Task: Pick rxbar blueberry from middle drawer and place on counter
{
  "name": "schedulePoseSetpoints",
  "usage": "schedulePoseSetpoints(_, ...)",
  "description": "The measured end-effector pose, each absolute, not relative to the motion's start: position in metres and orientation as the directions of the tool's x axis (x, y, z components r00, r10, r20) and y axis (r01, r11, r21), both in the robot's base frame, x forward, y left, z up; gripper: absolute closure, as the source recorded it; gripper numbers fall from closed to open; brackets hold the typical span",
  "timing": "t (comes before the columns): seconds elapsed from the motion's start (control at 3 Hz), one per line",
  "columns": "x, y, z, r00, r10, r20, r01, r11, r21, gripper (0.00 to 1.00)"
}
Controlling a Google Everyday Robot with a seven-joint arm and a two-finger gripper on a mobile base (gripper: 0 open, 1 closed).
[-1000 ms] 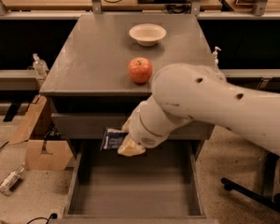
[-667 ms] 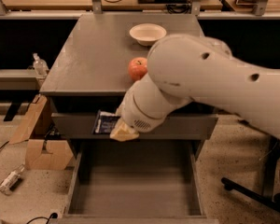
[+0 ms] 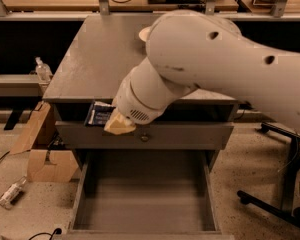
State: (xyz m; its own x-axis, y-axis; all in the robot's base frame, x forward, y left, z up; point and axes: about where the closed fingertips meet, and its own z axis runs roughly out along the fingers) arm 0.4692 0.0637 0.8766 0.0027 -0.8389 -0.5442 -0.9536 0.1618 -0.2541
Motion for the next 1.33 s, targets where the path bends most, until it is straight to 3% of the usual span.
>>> schedulePoseSetpoints(0.67,0.557,0.061,0.919,-0.062,-0.833,-0.549,-0.947,0.223,-0.231,1.00)
schedulePoseSetpoints(1.33,0.673,0.093,0.926,-0.107,-0.792,-0.601,-0.948,0.264,-0.178,1.00)
